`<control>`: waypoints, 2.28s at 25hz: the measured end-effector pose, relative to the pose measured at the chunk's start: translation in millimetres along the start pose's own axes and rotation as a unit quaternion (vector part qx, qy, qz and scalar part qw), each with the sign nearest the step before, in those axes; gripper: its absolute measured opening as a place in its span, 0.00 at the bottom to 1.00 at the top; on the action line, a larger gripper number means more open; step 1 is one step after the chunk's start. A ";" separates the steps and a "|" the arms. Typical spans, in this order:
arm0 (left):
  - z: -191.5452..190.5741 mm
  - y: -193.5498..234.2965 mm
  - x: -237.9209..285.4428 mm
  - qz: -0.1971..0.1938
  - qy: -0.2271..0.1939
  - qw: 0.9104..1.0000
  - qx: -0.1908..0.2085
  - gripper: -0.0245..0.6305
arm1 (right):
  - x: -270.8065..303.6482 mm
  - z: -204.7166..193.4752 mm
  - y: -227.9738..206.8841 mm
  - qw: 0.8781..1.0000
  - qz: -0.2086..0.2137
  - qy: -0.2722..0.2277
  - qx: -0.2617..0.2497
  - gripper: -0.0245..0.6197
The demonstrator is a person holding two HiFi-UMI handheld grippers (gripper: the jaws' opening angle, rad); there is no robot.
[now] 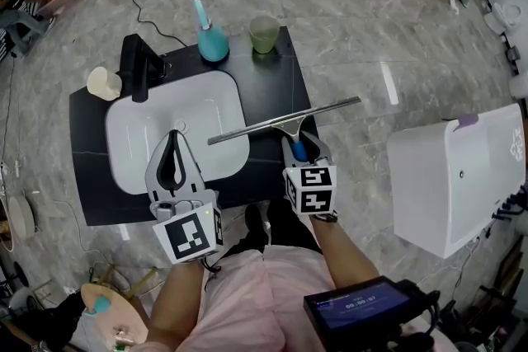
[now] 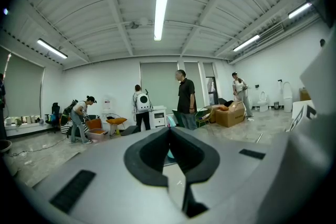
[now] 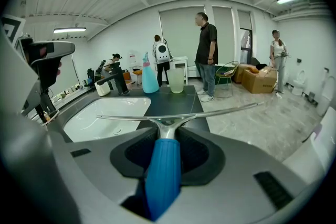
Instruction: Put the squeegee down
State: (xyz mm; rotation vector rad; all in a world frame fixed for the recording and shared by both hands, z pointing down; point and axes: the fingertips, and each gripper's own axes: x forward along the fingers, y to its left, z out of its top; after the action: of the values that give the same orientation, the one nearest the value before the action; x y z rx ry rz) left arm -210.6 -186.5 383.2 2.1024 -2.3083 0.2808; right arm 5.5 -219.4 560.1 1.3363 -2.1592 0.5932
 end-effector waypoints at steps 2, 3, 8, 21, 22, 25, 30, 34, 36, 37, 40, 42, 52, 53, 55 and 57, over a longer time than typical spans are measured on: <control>-1.3 -0.6 1.6 -0.002 0.001 1.000 0.001 0.05 | 3.0 -2.8 -0.2 1.000 0.001 0.004 0.001 0.23; -2.1 -0.5 2.5 -0.002 0.002 1.000 0.002 0.05 | 4.8 -4.3 -0.3 1.000 0.001 0.005 0.001 0.23; -4.5 -0.1 3.8 -0.002 0.006 1.000 0.004 0.05 | 9.6 -14.3 -1.0 1.000 0.002 0.017 0.002 0.23; -9.9 -0.8 3.8 -0.003 0.016 1.000 0.006 0.05 | 17.2 -35.8 -2.9 0.999 0.003 0.039 0.009 0.23; -10.3 -1.2 3.9 -0.004 0.016 1.000 0.006 0.05 | 17.9 -37.5 -3.3 0.999 0.003 0.040 0.011 0.23; -12.0 -1.0 4.0 -0.004 0.018 1.000 0.008 0.05 | 19.5 -41.5 -3.8 0.999 0.003 0.040 0.013 0.23; -12.8 -1.1 4.6 -0.004 0.021 1.000 0.008 0.05 | 21.1 -46.6 -3.5 0.999 0.001 0.041 0.002 0.24; -12.2 -2.8 3.6 -0.006 0.020 1.000 0.008 0.05 | 21.8 -46.9 -1.7 0.999 0.007 0.043 0.001 0.25; -11.7 -3.3 2.4 -0.007 0.019 1.000 0.008 0.05 | 22.3 -46.7 0.6 0.999 0.015 0.046 0.001 0.31; -11.5 -3.5 1.6 -0.007 0.018 1.000 0.008 0.05 | 21.9 -46.4 1.1 0.999 0.016 0.046 0.000 0.33; -8.1 -3.8 -1.1 -0.009 0.011 1.000 0.005 0.05 | 15.2 -41.1 -1.0 0.999 0.008 0.038 -0.003 0.33; -3.1 -4.8 -2.8 -0.011 0.002 1.000 0.002 0.05 | 7.2 -30.3 -4.1 1.000 -0.001 0.024 -0.007 0.33; 60.3 -29.6 -32.1 -0.050 -0.081 0.995 -0.004 0.05 | -86.2 91.1 14.8 0.986 -0.005 -0.166 -0.034 0.24; 68.8 -31.3 -35.3 -0.054 -0.091 0.994 -0.003 0.05 | -99.0 103.4 19.2 0.982 -0.005 -0.186 -0.042 0.24; 85.7 -33.4 -41.9 -0.059 -0.110 0.992 -0.002 0.05 | -124.2 123.1 27.1 0.974 -0.008 -0.221 -0.058 0.20; 103.9 -33.6 -50.5 -0.063 -0.129 0.990 -0.001 0.05 | -149.5 139.1 34.9 0.966 -0.012 -0.250 -0.071 0.14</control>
State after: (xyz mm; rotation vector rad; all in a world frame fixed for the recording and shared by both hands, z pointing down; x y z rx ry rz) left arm -160.4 -153.7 279.0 2.3993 -2.2829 0.0037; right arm 1.1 -189.2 355.2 1.5522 -2.5147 0.0858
